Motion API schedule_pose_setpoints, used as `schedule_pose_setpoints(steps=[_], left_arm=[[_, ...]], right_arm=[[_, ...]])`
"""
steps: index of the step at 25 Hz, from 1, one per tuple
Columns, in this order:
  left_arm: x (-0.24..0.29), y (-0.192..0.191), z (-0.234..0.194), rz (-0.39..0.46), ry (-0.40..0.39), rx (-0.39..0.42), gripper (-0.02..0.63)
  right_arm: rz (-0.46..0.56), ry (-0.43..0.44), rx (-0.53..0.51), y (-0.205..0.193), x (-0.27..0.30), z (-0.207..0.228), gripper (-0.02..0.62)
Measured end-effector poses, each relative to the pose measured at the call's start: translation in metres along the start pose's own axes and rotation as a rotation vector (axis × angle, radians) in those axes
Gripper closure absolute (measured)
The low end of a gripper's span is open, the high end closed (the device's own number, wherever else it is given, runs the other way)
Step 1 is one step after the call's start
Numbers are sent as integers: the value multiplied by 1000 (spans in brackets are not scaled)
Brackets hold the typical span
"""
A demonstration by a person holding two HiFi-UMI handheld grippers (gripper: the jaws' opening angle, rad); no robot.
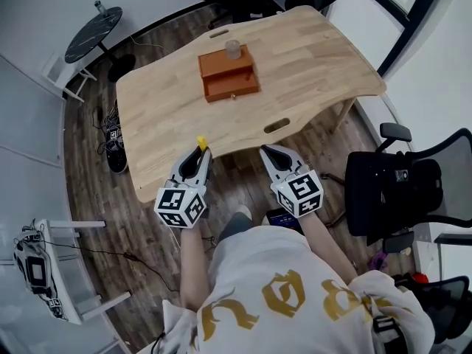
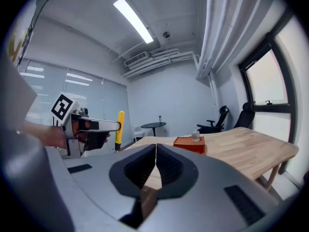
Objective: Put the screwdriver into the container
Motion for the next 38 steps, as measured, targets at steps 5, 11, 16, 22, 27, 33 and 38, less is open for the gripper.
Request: schedule_pose_setpoints(steps=[5, 11, 16, 22, 27, 33, 38], left_arm=[[4, 1, -1, 7, -3, -8, 535], [28, -2, -10, 8, -38, -32, 535], [67, -3, -34, 6, -50, -47, 535], [136, 7, -81, -6, -69, -72, 535], [193, 21, -126, -26, -99, -88, 535], [246, 24, -179, -50, -136, -87, 535], [274, 19, -206, -62, -174, -94, 535]], right_arm=[[19, 61, 38, 1, -1, 1, 584], [79, 122, 128, 15, 9, 19, 584], [7, 60, 69, 8, 42, 47, 584], [-30, -2, 45, 19, 107, 94, 584], [-61, -22, 74, 32, 167, 124, 584], [-65, -75, 77, 40, 231, 147, 584], [-62, -202, 55, 41, 253, 166, 583]])
Point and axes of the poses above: the fingertips, and each gripper's own axes: x forward along the fingers, z to its right, y out of its top, the point moved 5 cm from there along -x, backward along the fingers, and after that the axes turned 4 degrees about x, right-handed, at the moved point
